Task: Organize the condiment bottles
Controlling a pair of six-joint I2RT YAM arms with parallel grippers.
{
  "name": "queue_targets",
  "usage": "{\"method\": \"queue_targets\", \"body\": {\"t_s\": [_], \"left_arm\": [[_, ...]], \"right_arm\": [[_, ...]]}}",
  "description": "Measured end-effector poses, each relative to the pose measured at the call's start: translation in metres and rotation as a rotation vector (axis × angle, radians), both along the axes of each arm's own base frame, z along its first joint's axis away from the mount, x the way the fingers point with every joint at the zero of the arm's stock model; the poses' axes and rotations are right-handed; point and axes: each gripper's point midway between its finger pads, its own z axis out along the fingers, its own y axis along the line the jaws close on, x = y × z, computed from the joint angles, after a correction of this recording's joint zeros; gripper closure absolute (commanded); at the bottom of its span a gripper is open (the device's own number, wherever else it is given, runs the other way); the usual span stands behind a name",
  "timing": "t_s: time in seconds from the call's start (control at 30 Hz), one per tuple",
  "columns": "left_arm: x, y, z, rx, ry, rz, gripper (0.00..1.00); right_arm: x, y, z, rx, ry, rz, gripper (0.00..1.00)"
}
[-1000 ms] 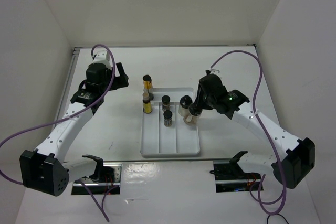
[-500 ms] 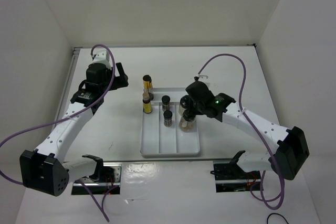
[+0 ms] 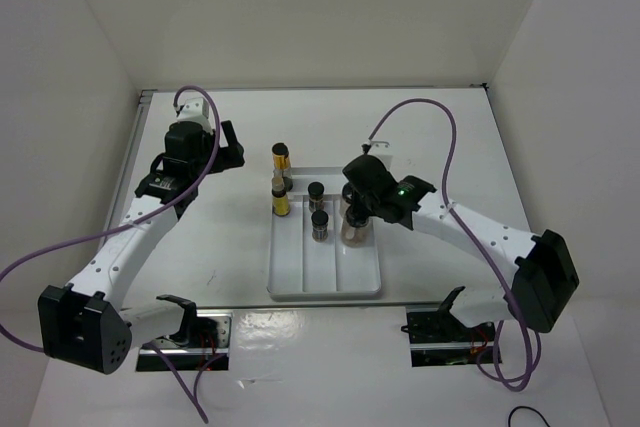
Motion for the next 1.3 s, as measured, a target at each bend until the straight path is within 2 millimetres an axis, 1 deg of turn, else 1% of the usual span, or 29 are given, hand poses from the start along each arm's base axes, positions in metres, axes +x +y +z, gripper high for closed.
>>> {"method": "queue_targets", "body": {"t_s": [0.07, 0.1, 0.17, 0.2, 0.27, 0.3, 0.33, 0.43, 0.53, 0.6, 0.7, 0.77, 0.8, 0.83, 0.87, 0.9, 0.93, 1.0, 1.1, 1.23, 1.27, 1.3], "left_arm": [[0.0, 0.0, 0.0, 0.0, 0.0, 0.0, 0.0], [0.0, 0.0, 0.0, 0.0, 0.0, 0.0, 0.0], [0.0, 0.0, 0.0, 0.0, 0.0, 0.0, 0.0], [0.0, 0.0, 0.0, 0.0, 0.0, 0.0, 0.0], [0.0, 0.0, 0.0, 0.0, 0.0, 0.0, 0.0], [0.0, 0.0, 0.0, 0.0, 0.0, 0.0, 0.0], [0.0, 0.0, 0.0, 0.0, 0.0, 0.0, 0.0], [0.0, 0.0, -0.001, 0.001, 0.003, 0.0, 0.0], [0.0, 0.0, -0.002, 0.001, 0.005, 0.0, 0.0], [0.0, 0.0, -0.002, 0.001, 0.006, 0.0, 0.0], [0.001, 0.0, -0.003, 0.002, 0.009, 0.0, 0.0], [0.002, 0.0, -0.006, 0.004, 0.018, 0.0, 0.0], [0.002, 0.0, -0.009, 0.006, 0.026, 0.0, 0.0], [0.003, -0.001, -0.012, 0.008, 0.034, 0.0, 0.0], [0.004, -0.001, -0.015, 0.01, 0.042, 0.0, 0.0], [0.005, -0.001, -0.018, 0.012, 0.052, 0.0, 0.0], [0.005, -0.001, -0.021, 0.014, 0.06, 0.0, 0.0], [0.006, -0.001, -0.027, 0.018, 0.078, 0.0, 0.0], [0.005, 0.001, -0.033, 0.024, 0.106, 0.006, 0.0], [0.007, 0.008, -0.03, 0.024, 0.106, 0.023, 0.0], [0.008, 0.009, -0.028, 0.023, 0.104, 0.026, 0.0], [0.009, 0.011, -0.027, 0.022, 0.101, 0.03, 0.0]], "right_arm": [[0.001, 0.003, -0.001, 0.0, 0.0, 0.005, 0.71], [0.001, 0.004, -0.001, 0.001, 0.002, 0.008, 0.61], [0.0, 0.007, -0.002, 0.004, 0.008, 0.014, 0.53], [-0.001, 0.008, -0.005, 0.0, 0.019, 0.019, 0.45], [-0.002, 0.008, -0.01, -0.008, 0.033, 0.022, 0.35], [-0.003, 0.008, -0.011, -0.01, 0.04, 0.024, 0.29], [-0.004, 0.008, -0.012, -0.01, 0.045, 0.027, 0.2], [-0.006, 0.009, -0.008, -0.012, 0.057, 0.037, 0.09], [-0.004, 0.011, 0.002, -0.003, 0.05, 0.043, 0.03], [-0.002, 0.013, 0.01, 0.0, 0.038, 0.046, 0.03], [0.004, 0.012, 0.027, 0.0, -0.003, 0.04, 0.03], [0.01, 0.009, 0.041, -0.006, -0.048, 0.033, 0.09], [0.013, 0.007, 0.048, -0.012, -0.073, 0.028, 0.18], [0.017, 0.005, 0.055, -0.025, -0.102, 0.025, 0.57], [0.021, 0.002, 0.062, -0.04, -0.128, 0.026, 0.78], [0.026, -0.001, 0.07, -0.046, -0.159, 0.014, 0.93], [0.031, -0.003, 0.076, -0.054, -0.183, 0.012, 1.0], [0.043, -0.007, 0.088, -0.053, -0.229, -0.009, 1.0], [0.066, -0.022, 0.103, -0.052, -0.294, -0.055, 1.0], [0.088, -0.038, 0.115, -0.042, -0.354, -0.104, 1.0], [0.094, -0.042, 0.117, -0.035, -0.362, -0.113, 0.98], [0.101, -0.046, 0.117, -0.027, -0.365, -0.121, 0.89]]}}
